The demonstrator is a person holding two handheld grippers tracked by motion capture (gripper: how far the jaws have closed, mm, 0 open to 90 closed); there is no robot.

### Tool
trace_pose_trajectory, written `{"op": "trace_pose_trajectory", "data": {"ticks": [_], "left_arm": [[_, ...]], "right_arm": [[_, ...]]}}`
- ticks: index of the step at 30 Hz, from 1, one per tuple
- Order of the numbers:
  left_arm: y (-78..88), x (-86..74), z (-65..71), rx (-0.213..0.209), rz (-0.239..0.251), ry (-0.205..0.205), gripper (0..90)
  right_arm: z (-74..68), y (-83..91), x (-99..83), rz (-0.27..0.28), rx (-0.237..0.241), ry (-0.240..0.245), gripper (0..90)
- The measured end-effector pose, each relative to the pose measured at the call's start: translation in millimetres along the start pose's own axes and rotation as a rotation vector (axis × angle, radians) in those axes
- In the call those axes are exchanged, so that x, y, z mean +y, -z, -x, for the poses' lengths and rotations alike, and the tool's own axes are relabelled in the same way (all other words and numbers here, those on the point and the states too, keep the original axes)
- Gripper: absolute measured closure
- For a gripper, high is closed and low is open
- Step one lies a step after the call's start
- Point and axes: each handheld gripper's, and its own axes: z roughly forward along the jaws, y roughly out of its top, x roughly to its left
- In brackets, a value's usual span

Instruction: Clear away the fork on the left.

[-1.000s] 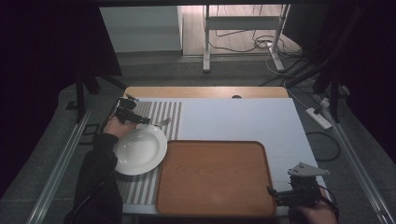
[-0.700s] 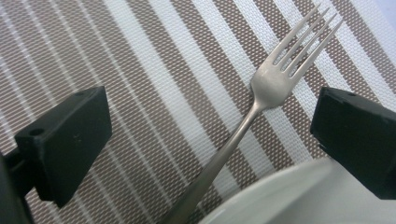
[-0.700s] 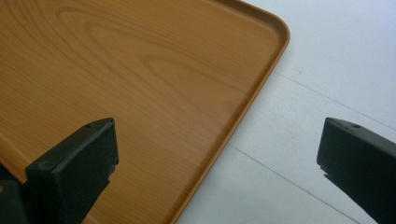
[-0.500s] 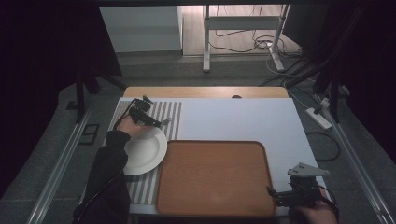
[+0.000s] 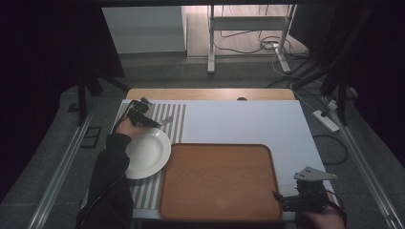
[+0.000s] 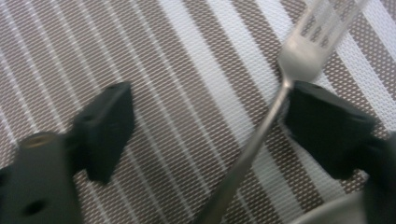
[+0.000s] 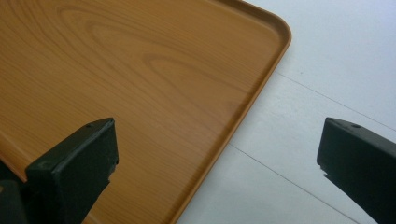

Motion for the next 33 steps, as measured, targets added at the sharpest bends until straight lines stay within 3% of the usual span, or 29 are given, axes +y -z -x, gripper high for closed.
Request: {"op": "trace_pose_trajectory", "data": {"ticks": [5,10,13,14,20,25,33], "left_arm": [[3.1,-2.4,-1.8,-0.041,0.014,-0.015,47.7],[6.8,-7.1,-6.5,-0.067,0.01,-0.027,80.3],[7.9,-10.1,-8.8,-0.095,0.012,-0.039,85.0],[8.1,-10.4,-10.4,-0.111,0.011,-0.024,85.9],[10.1,-10.2,-12.9,-0.155,0.043,-0.02,86.2],[13.2,-2.7,-4.8,-0.148,0.073,-0.054,86.2],[13.3,10.6,13.9,-0.179,0.092,-0.105,86.2]], "right_arm": [[-0.2,0.0,0.2,-0.005,-0.003,0.004,0.0],[-0.2,0.1,-0.1,-0.003,-0.002,0.004,0.0],[-0.3,0.2,0.1,-0.006,-0.004,0.006,0.0],[-0.4,0.1,0.1,-0.007,-0.004,0.007,0.0],[-0.5,-0.3,0.3,-0.005,-0.001,0.006,0.0],[-0.5,-0.3,0.2,-0.005,-0.001,0.007,0.0],[-0.6,-0.1,0.2,-0.006,-0.002,0.009,0.0]]}}
